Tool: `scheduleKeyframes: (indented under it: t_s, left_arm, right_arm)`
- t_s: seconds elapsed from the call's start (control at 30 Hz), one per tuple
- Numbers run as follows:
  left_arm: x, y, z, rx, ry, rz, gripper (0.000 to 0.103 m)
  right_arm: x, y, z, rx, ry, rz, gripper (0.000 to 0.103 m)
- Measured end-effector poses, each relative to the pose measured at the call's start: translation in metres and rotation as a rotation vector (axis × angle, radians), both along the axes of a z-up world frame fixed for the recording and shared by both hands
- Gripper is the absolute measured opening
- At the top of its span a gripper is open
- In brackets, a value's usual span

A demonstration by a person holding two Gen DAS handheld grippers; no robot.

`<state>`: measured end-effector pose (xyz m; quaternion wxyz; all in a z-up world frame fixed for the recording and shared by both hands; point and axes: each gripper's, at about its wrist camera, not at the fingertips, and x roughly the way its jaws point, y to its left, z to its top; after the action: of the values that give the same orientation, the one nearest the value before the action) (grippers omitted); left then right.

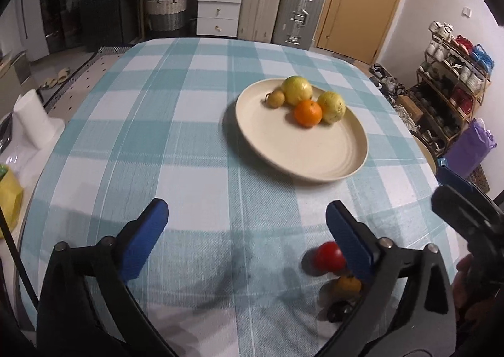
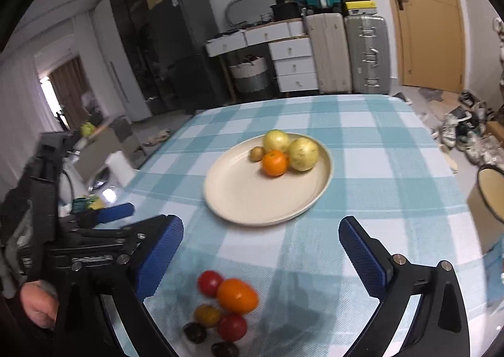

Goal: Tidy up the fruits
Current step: 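Withdraw both grippers from the plate toward the remaining tomatoes, then close the right gripper around the large mandarin and lift it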

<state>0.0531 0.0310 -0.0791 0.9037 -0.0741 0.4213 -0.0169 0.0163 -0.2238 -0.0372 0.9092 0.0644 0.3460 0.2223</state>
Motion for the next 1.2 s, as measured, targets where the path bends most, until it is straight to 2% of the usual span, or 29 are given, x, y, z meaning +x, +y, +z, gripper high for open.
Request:
scheduleKeyframes:
  t_s: [0.23, 0.37, 0.5, 0.6, 0.87, 1.0, 1.1, 1.2]
  left_arm:
    - [-0.010, 0.001, -0.017, 0.014, 0.047, 0.002, 0.101]
    - [-0.015, -0.001, -0.023, 0.050, 0.055, 0.007, 0.101]
    - [-0.018, 0.003, -0.025, 0.035, 0.054, 0.014, 0.101]
    - [-0.018, 0.006, -0.027, 0.028, 0.060, 0.018, 0.101]
    - [-0.016, 0.014, -0.031, 0.022, 0.072, 0.016, 0.101]
    - [-0.014, 0.023, -0.027, 0.013, 0.056, 0.036, 0.101]
    - [-0.013, 0.028, -0.026, 0.001, 0.055, 0.043, 0.101]
    - [-0.011, 0.032, -0.026, 0.002, 0.059, 0.048, 0.101]
  right_arm:
    - [-0.010, -0.003, -0.015, 0.010, 0.059, 0.016, 0.101]
    - [-0.014, 0.000, -0.026, 0.028, 0.090, 0.050, 0.101]
    - [-0.018, 0.005, -0.038, 0.060, 0.117, 0.101, 0.101]
    - [-0.020, 0.011, -0.044, 0.047, 0.124, 0.125, 0.101]
    - [-0.017, 0.011, -0.062, 0.073, 0.163, 0.131, 0.101]
    - [-0.015, 0.013, -0.065, 0.060, 0.167, 0.144, 0.091]
    - [-0.013, 0.013, -0.068, 0.063, 0.184, 0.141, 0.089]
    - [-0.011, 0.016, -0.072, 0.064, 0.207, 0.149, 0.081]
